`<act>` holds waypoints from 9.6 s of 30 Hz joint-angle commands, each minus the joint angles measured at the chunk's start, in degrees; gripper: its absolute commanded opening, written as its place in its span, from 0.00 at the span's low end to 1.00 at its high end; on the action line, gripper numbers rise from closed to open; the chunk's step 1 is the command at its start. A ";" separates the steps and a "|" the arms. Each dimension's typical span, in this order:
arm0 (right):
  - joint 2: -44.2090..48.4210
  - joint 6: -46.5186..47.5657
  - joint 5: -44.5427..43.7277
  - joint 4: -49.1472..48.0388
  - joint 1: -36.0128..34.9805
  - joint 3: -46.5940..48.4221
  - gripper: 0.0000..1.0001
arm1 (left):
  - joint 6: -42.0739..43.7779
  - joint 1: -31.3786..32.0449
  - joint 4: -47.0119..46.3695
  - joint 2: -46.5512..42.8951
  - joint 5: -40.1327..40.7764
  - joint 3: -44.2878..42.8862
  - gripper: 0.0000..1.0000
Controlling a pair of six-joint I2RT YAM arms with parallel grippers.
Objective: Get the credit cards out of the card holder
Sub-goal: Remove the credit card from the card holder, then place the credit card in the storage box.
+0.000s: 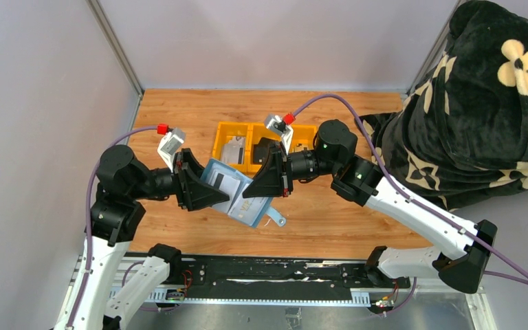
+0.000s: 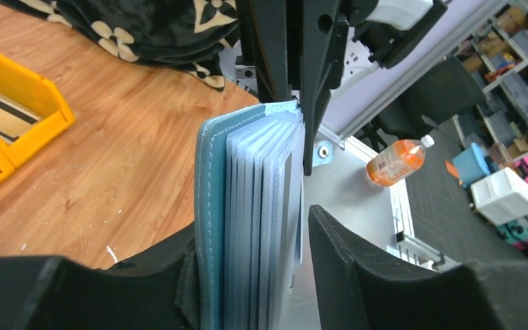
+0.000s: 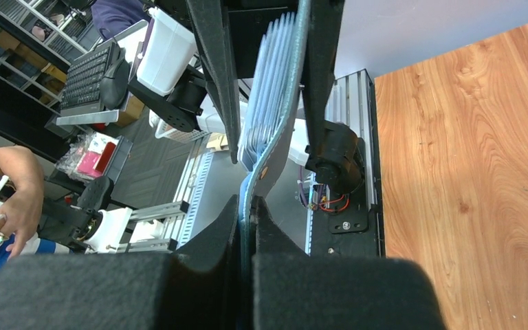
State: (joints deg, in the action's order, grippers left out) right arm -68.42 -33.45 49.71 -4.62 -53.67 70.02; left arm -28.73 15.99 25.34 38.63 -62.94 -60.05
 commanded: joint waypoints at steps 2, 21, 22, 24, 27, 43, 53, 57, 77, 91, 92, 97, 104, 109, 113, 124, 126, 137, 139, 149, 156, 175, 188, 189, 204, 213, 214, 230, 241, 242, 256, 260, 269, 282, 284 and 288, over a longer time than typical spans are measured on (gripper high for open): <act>1.57 2.23 0.89 0.04 -0.74 2.33 0.00 | -3.13 0.35 -3.10 0.19 -4.65 -0.45 0.40; 4.53 14.23 -12.32 21.39 4.51 9.38 0.79 | 12.22 0.35 14.00 3.48 6.96 -9.50 0.16; 5.18 13.81 -15.97 21.48 4.69 10.17 0.79 | 12.64 0.36 14.37 3.50 9.29 -9.59 0.16; 6.63 12.14 -22.19 20.50 4.71 10.43 0.79 | 13.21 0.36 14.04 3.13 12.73 -8.72 0.19; 5.81 9.93 -26.71 20.21 4.71 9.50 0.77 | 11.31 0.38 10.05 1.89 16.88 -4.93 0.26; 0.77 -13.67 -14.01 -17.80 -0.89 -6.89 0.62 | 3.11 0.35 4.39 1.74 15.00 -3.21 0.23; 1.21 -14.49 -14.76 -19.06 -1.88 -10.64 0.60 | -0.39 0.36 2.01 1.97 13.63 -3.43 0.04; 1.26 -14.45 -14.15 -19.13 -1.97 -11.83 0.59 | -2.48 0.36 0.51 2.30 12.56 -4.10 0.02; -4.49 -20.31 -11.04 -30.94 -1.97 -9.08 0.22 | -13.01 0.31 -9.27 2.92 6.26 -2.80 0.11; -1.62 -21.85 -12.36 -33.52 -1.27 -13.75 0.00 | -20.92 0.31 -16.34 2.11 -1.29 -0.15 0.35; -1.22 -21.83 -12.34 -33.44 -1.13 -14.19 0.00 | -21.31 0.31 -16.52 2.11 -1.71 -0.15 0.37; 1.15 -21.74 -13.25 -32.88 -0.35 -16.33 0.00 | -21.48 0.36 -16.73 1.73 -2.77 -0.33 0.40; 2.04 -21.82 -12.58 -33.44 -0.30 -16.43 0.00 | -16.89 0.31 -12.63 1.43 -0.71 -1.08 0.15; 3.80 -21.41 -12.19 -33.43 -0.30 -18.05 0.00 | -16.85 0.31 -12.61 1.52 -0.78 -1.82 0.11; 4.41 -21.21 -12.51 -33.96 -0.30 -18.68 0.00 | -16.97 0.34 -12.61 1.69 -0.63 -2.05 0.08; 1.72 -23.17 -11.76 -37.82 -0.30 -15.52 0.29 | -17.06 0.36 -12.58 1.94 -0.23 -2.60 0.04; 1.04 -23.67 -11.24 -38.59 -0.30 -15.06 0.18 | -17.06 0.33 -12.60 1.93 -0.17 -2.68 0.04; 4.63 -24.26 -11.43 -41.15 -0.30 -20.30 0.00 | -16.08 0.36 -11.75 2.47 -0.11 -4.03 0.12; 5.91 -23.85 -11.97 -40.68 -0.30 -21.78 0.00 | -15.71 0.31 -11.24 2.68 -0.08 -4.65 0.14; 7.07 -23.15 -12.13 -38.67 -0.30 -22.45 0.00 | -15.87 0.36 -10.58 2.90 0.51 -5.72 0.16; 4.48 -24.43 -12.19 -40.04 -0.38 -20.24 0.28 | -15.74 0.36 -10.29 2.55 0.92 -5.36 0.17; 0.66 -26.17 -11.02 -44.14 -1.18 -18.20 0.04 | -16.08 0.34 -9.04 2.44 0.93 -5.54 0.28; 1.42 -27.87 -12.10 -45.72 -0.58 -20.44 0.00 | -19.85 0.29 -12.39 2.38 -3.43 -4.66 0.35; 1.50 -27.94 -12.17 -45.71 -0.56 -20.59 0.00 | -20.33 0.34 -12.74 2.38 -3.96 -4.50 0.34; 4.09 -28.38 -13.49 -45.67 -0.21 -22.99 0.00 | -20.69 0.36 -13.53 2.02 -4.65 -4.72 0.10; 5.61 -27.75 -13.96 -46.41 -0.21 -24.58 0.00 | -18.96 0.30 -12.47 2.61 -3.77 -6.62 0.01; 5.52 -27.78 -13.83 -46.48 -0.21 -24.58 0.00 | -19.07 0.34 -12.65 2.65 -3.50 -6.51 0.00; 1.24 -28.50 -13.91 -47.11 -0.79 -20.07 0.38 | -16.45 0.36 -9.64 3.14 -0.08 -7.54 0.00; 1.91 -27.21 -12.96 -45.50 -1.02 -20.09 0.04 | -16.18 0.36 -9.62 3.22 -0.43 -8.45 0.00; 2.74 -26.80 -12.90 -44.95 -0.94 -20.62 0.04 | -16.14 0.36 -9.63 3.32 -0.43 -8.73 0.00; 19.07 -18.50 -11.40 -23.19 7.09 -24.11 0.00 | -3.15 0.36 2.82 4.69 2.90 -14.31 0.00; 21.32 -16.87 -9.30 -13.68 14.48 -20.84 0.00 | 5.44 0.36 10.98 5.91 7.78 -17.87 0.00; 15.33 -9.72 -7.60 2.65 30.83 -14.16 0.00 | 15.99 0.35 18.52 5.55 15.88 -19.25 0.00; -31.59 3.90 -18.85 13.59 20.06 17.12 0.00 | 8.82 0.32 11.47 2.80 7.80 -15.65 0.00; -38.63 4.41 -19.93 15.36 19.34 22.89 0.00 | 8.85 0.34 11.35 2.63 7.87 -15.85 0.00; -50.40 4.94 -25.21 21.03 17.31 34.02 0.00 | 9.14 0.34 12.13 2.44 8.28 -16.05 0.00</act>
State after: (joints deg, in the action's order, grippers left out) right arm -111.22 -31.11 30.70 8.12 -34.48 95.94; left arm -18.48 16.01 40.07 41.82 -53.54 -76.05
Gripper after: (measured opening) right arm 0.007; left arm 0.251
